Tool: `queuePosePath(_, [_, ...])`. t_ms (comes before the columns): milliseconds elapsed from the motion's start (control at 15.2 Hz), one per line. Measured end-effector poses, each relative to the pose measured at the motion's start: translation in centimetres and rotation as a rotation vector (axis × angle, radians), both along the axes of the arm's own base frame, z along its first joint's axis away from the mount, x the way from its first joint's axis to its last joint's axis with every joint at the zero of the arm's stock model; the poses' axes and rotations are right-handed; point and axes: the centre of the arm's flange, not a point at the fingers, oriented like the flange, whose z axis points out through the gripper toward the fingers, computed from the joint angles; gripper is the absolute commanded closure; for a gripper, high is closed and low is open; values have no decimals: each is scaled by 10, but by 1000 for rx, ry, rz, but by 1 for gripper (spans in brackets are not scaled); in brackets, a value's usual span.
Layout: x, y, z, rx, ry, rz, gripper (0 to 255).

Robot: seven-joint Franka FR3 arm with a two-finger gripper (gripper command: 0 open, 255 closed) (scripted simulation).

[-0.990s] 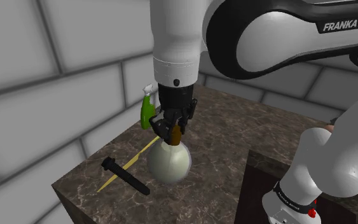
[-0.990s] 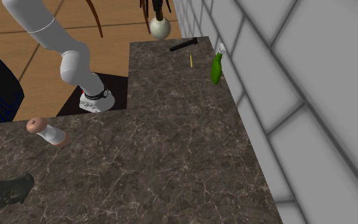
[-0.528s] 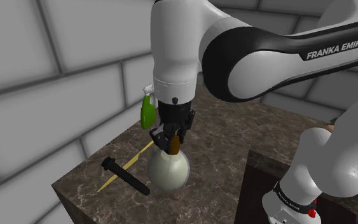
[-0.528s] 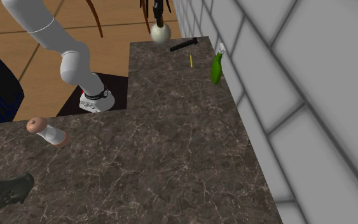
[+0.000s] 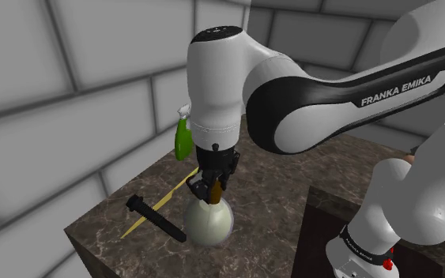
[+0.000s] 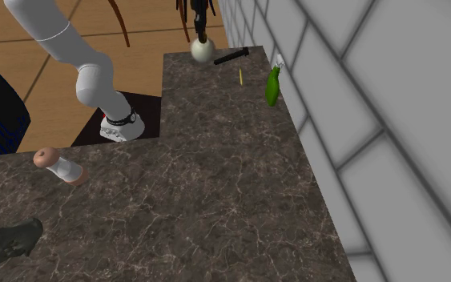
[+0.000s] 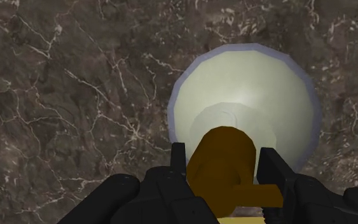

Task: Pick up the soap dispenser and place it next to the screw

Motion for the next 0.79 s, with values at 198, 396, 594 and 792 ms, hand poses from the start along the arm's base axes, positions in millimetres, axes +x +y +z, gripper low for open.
queuePosePath(198, [0, 1, -16, 0, 0, 0, 255])
queuePosePath(396, [1, 0, -31, 0, 0, 0, 255])
queuePosePath(594, [1, 0, -47, 0, 0, 0, 255])
queuePosePath(792, [0, 0, -49, 1, -1, 0, 255])
